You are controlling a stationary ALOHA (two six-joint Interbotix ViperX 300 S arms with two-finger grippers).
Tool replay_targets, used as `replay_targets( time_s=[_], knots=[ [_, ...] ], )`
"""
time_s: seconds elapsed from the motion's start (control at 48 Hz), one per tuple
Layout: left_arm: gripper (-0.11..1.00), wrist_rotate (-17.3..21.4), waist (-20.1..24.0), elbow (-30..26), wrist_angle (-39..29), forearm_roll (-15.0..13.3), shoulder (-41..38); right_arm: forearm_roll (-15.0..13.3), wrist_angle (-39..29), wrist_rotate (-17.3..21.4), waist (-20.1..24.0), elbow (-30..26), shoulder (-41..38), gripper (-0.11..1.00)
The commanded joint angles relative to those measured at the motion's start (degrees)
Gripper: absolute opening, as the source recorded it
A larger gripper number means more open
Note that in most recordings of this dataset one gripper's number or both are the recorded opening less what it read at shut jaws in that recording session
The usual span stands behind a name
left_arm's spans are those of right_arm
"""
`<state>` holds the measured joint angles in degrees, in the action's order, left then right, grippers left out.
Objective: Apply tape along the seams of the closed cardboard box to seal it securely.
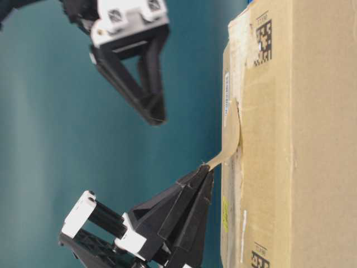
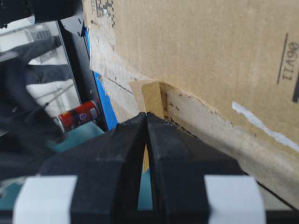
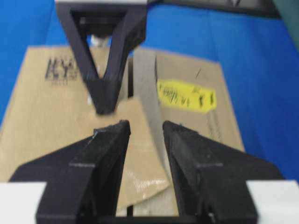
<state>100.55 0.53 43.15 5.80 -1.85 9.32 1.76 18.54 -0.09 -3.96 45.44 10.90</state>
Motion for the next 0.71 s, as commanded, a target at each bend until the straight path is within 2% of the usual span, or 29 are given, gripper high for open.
replay_targets(
  time_s=[0.0,0.312,0.687],
  knots=[
    [0.01,0.0,0.4,-0.7,0.1,-0.1,1.2,-0.1,0.4,0.0,-0.1,-1.6,-1.1,0.43],
    [0.01,0.0,0.5,-0.8,-1.4,0.0,1.1,-0.2,0.2,-0.4,-0.4,-1.9,-5.7,0.43],
    [0.01,0.1,1.3,-0.9,-1.6,-0.1,1.2,-0.1,-1.8,-0.4,-0.5,-1.9,-7.6,0.42]
  ],
)
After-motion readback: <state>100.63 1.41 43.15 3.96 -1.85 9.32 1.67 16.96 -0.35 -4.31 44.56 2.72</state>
